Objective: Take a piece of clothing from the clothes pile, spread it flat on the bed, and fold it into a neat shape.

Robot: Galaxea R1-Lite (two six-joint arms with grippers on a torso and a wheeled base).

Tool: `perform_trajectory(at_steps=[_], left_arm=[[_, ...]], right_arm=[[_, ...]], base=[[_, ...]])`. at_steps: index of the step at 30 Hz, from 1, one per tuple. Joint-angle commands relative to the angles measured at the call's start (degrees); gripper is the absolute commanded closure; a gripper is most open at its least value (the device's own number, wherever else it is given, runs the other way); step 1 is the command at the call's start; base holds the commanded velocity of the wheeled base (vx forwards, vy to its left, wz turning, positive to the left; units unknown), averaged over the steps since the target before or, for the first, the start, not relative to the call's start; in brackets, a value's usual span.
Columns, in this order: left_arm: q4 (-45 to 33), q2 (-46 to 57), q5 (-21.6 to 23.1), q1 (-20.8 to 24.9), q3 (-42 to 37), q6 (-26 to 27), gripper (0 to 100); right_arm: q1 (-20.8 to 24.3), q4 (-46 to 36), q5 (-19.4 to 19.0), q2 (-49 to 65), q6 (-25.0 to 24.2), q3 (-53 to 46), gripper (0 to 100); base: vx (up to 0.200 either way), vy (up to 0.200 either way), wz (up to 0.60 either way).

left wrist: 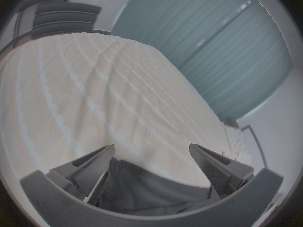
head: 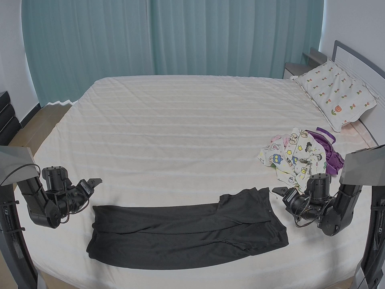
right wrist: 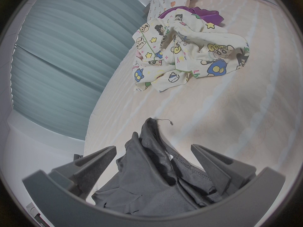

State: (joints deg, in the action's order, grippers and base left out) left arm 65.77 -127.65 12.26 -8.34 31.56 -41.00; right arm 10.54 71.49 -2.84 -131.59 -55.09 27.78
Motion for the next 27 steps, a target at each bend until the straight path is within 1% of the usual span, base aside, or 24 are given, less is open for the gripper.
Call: perform_trajectory(at_steps=[1, 2, 3, 6, 10, 12, 13, 16, 17, 18, 20, 22, 24, 27], left_arm=[[0.06, 1.70, 5.67, -1.07, -8.53, 11.03, 0], [0.06, 1.70, 5.67, -1.07, -8.53, 11.03, 0], [-0.38, 3.11, 6.98, -1.51, -10.91, 15.68, 0], [-0.55, 3.28, 7.60, -1.68, -13.37, 20.25, 0], [0.24, -0.67, 7.07, -1.24, -13.98, 24.83, 0], [0.24, -0.85, 6.98, -1.15, -13.98, 25.09, 0], [0.76, -2.87, 5.75, -0.80, -13.46, 26.85, 0], [0.76, -4.98, 2.50, -0.10, -11.96, 27.73, 0], [0.76, -5.07, 2.41, -0.01, -11.87, 27.73, 0], [0.76, -6.56, 1.27, 0.96, -10.47, 27.73, 0], [0.76, -6.56, 1.27, 0.96, -10.47, 27.73, 0], [0.76, -8.23, -1.45, 3.06, -8.97, 27.73, 0], [0.76, -8.76, -2.68, 3.94, -8.53, 27.73, 0], [0.50, -9.11, -3.39, 4.73, -8.09, 27.81, 0]], right_arm=[[0.18, -0.03, -0.06, -0.60, -0.02, -0.27, 0], [0.18, -0.03, -0.06, -0.60, -0.02, -0.27, 0], [0.27, 0.06, -0.06, -0.60, 0.07, -0.54, 0], [0.53, 0.15, -0.06, -0.60, 0.07, -0.89, 0], [1.06, 0.15, 0.03, -0.51, -0.02, -1.42, 0], [1.06, 0.15, 0.03, -0.51, 0.07, -1.42, 0], [1.06, 0.32, 0.03, -0.51, -0.02, -1.42, 0], [1.14, 1.55, 0.03, -0.69, 0.07, -1.85, 0], [1.14, 1.64, 0.03, -0.69, 0.07, -1.85, 0], [1.14, 2.61, 0.03, -0.69, 0.16, -2.29, 0], [1.14, 2.61, 0.03, -0.69, 0.16, -2.29, 0], [1.14, 3.40, 0.03, -0.78, 0.16, -2.73, 0], [1.14, 3.40, 0.03, -0.69, 0.16, -2.65, 0], [1.41, 3.40, 0.03, -0.69, 0.16, -2.73, 0]], base=[[0.000, 0.000, 0.00], [0.000, 0.000, 0.00], [0.000, 0.000, 0.00], [0.000, 0.000, 0.00], [0.000, 0.000, 0.00], [0.000, 0.000, 0.00], [0.000, 0.000, 0.00], [0.000, 0.000, 0.00], [0.000, 0.000, 0.00], [0.000, 0.000, 0.00], [0.000, 0.000, 0.00], [0.000, 0.000, 0.00], [0.000, 0.000, 0.00], [0.000, 0.000, 0.00]])
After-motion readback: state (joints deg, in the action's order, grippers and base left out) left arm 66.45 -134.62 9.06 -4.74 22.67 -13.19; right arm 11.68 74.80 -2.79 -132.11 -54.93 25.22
